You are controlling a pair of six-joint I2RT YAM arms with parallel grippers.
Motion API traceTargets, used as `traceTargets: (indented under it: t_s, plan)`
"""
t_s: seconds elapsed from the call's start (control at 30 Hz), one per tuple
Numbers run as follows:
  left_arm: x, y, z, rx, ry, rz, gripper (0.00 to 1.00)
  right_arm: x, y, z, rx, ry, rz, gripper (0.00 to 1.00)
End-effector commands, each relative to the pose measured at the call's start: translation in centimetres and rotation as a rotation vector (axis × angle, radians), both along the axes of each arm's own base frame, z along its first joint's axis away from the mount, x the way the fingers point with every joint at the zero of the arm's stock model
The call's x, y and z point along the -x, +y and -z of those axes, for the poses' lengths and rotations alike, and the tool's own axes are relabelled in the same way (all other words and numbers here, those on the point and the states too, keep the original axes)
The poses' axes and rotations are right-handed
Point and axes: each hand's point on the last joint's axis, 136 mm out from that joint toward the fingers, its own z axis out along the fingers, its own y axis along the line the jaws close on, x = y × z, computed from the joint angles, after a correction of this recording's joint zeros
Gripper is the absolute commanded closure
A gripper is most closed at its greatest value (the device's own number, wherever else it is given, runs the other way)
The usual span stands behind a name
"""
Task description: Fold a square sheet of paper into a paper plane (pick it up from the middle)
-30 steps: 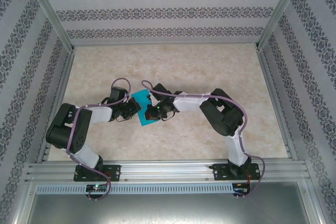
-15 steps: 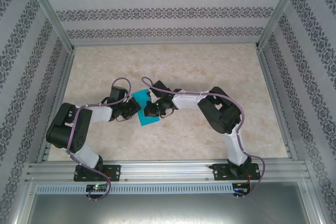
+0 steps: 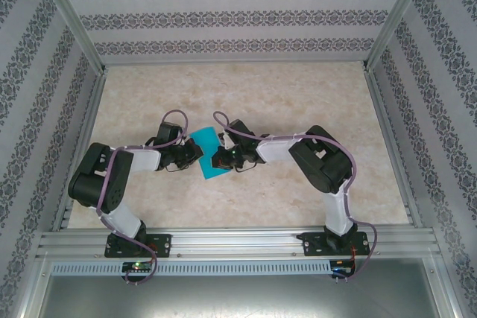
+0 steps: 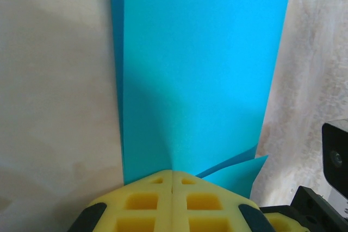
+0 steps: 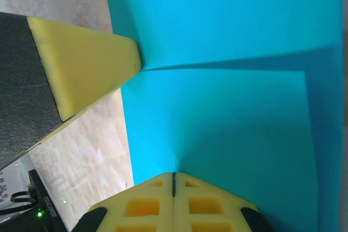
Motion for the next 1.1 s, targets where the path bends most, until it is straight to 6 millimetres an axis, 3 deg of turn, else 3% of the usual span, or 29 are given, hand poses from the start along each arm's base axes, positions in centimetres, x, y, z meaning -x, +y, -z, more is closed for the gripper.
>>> traceTargets:
  t_s: [0.0,0.17,0.4,0.5,0.67,0.8,0.93,1.07]
  plan:
    - [2.1,2.3,3.9,-0.118,0.123,-0.036,1.0,2.1,-2.3,2.3,0.106,0.114,0.008,1.0]
    - [2.0,2.4,3.7,-0.13,0.112,-0.033,1.0,2.7,-2.8,2.4,0.1,0.104,0.008,1.0]
    - [2.1,2.5,3.5,-0.138,0.111,-0.022,1.0,0.7,-0.3,-2.5,0.034,-0.018,-0.029,1.0]
    - [2.1,2.4,3.5,-0.139,0.112,-0.02,1.0,-0.7,0.0,-3.1,0.023,-0.039,-0.019,1.0]
    - [2.1,2.3,3.6,-0.133,0.113,-0.018,1.0,-1.7,0.1,-1.5,0.045,-0.016,-0.013,1.0]
    - [1.8,2.1,3.2,-0.124,0.101,-0.013,1.0,-0.3,0.0,0.3,0.075,0.025,-0.032,1.0]
    - [1.6,2.1,2.9,-0.13,0.095,-0.007,1.0,0.7,-1.9,2.9,0.159,0.054,-0.013,1.0]
    - [1.6,2.4,3.2,-0.145,0.093,-0.01,1.0,1.1,-3.3,3.6,0.18,0.067,0.007,1.0]
